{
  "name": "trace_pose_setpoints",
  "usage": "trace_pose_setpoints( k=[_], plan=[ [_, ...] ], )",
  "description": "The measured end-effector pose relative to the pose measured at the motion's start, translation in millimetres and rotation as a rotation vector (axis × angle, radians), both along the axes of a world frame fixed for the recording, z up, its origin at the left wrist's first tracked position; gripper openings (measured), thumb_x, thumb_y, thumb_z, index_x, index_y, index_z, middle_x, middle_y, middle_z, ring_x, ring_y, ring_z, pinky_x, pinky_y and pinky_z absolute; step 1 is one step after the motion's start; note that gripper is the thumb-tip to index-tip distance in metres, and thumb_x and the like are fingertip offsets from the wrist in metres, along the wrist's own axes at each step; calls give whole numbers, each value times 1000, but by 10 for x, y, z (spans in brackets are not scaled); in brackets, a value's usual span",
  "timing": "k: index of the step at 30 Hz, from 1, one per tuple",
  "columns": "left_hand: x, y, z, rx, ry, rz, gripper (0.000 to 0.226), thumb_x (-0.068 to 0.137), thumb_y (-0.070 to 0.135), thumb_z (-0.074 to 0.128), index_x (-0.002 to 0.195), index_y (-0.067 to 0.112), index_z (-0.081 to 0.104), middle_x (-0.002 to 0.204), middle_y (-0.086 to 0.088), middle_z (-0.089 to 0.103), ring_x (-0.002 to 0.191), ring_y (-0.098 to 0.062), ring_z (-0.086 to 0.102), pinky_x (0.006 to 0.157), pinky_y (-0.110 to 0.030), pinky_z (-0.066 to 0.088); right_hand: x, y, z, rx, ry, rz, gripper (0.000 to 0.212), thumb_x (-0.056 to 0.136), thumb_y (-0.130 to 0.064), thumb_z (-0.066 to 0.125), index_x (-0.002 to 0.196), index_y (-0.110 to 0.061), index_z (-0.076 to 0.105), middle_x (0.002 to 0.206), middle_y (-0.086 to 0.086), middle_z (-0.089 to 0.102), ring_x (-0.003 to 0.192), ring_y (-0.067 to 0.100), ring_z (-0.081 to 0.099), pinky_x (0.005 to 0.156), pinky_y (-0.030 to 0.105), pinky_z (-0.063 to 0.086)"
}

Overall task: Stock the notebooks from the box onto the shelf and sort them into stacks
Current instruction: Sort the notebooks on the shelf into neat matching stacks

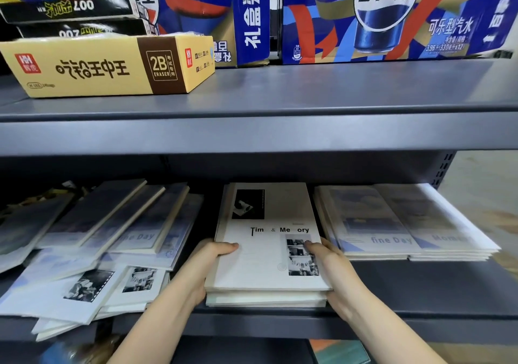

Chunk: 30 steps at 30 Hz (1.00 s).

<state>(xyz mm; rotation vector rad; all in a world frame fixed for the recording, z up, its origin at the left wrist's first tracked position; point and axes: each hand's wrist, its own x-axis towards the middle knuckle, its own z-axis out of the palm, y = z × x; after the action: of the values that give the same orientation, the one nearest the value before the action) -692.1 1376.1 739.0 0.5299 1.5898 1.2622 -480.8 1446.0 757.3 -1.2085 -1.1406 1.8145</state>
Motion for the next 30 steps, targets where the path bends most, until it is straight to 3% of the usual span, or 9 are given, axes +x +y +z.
trace_pose_setpoints(
  k=[3, 8, 10, 12, 18, 20, 22, 25, 30],
  plan=[
    [91, -28, 3, -6, -5, 22, 62, 68, 37, 75, 119, 19, 45, 134, 3, 43, 132, -26, 35, 107, -44, 27, 24, -24, 12, 32, -7, 12, 22, 95, -12, 50, 79, -27, 48, 81, -18, 51, 73, -5, 43, 86, 31, 27],
    [41, -27, -47, -31, 117, 41, 93, 59, 56, 77, 136, 15, 41, 137, -3, 49, 127, -28, 44, 108, -44, 33, 33, 32, -19, 129, -113, 37, 9, 96, -13, 50, 96, -21, 51, 89, -10, 58, 76, -1, 50, 76, 21, 39],
    [6, -20, -27, -61, 200, 31, 83, 71, 59, 67, 136, 13, 43, 135, -9, 52, 123, -29, 49, 107, -46, 37, 41, 52, -14, 204, -217, 55, 16, 96, -17, 48, 112, -15, 53, 108, 0, 62, 90, 8, 58, 80, 25, 43],
    [-27, -25, 6, -133, 257, 38, 70, 84, 54, 56, 136, 10, 42, 136, -10, 51, 122, -30, 49, 106, -43, 38, 76, 55, 30, 240, -320, 74, 14, 96, -18, 46, 107, -13, 53, 115, 9, 63, 99, 18, 59, 87, 33, 44],
    [-45, -4, 123, -202, 106, 30, 41, 90, 39, 57, 118, 10, 56, 106, -13, 67, 94, -30, 64, 71, -35, 53, 80, 59, -6, 323, -374, 109, 3, 95, -20, 49, 93, -20, 51, 82, -10, 58, 74, -2, 51, 64, 18, 40],
    [-10, 4, 175, -183, 92, 58, 43, 88, 40, 58, 118, 9, 57, 107, -13, 67, 95, -30, 64, 74, -36, 53, 57, 18, -44, 340, -400, 100, 11, 94, -24, 51, 97, -15, 56, 90, 2, 65, 82, 13, 60, 72, 28, 45],
    [39, 3, 170, -189, 143, 54, 61, 82, 49, 62, 128, 10, 51, 120, -12, 62, 107, -31, 60, 91, -43, 50, 40, -31, -64, 338, -405, 87, 12, 93, -26, 51, 98, -16, 56, 99, 9, 67, 92, 24, 61, 79, 34, 45],
    [152, -6, 149, -212, 286, 0, 72, 85, 50, 57, 140, 7, 36, 140, -13, 46, 126, -31, 46, 107, -43, 37, 48, -64, -65, 319, -346, 69, 4, 94, -22, 51, 91, -21, 53, 89, -6, 62, 85, 15, 56, 78, 29, 41],
    [248, -29, 128, -222, 374, -16, 65, 92, 41, 52, 141, 3, 32, 141, -14, 44, 127, -32, 44, 107, -44, 38, 105, -87, -57, 306, -332, 65, 9, 92, -19, 53, 97, -16, 60, 95, -1, 68, 94, 20, 62, 85, 33, 46]
  ],
)
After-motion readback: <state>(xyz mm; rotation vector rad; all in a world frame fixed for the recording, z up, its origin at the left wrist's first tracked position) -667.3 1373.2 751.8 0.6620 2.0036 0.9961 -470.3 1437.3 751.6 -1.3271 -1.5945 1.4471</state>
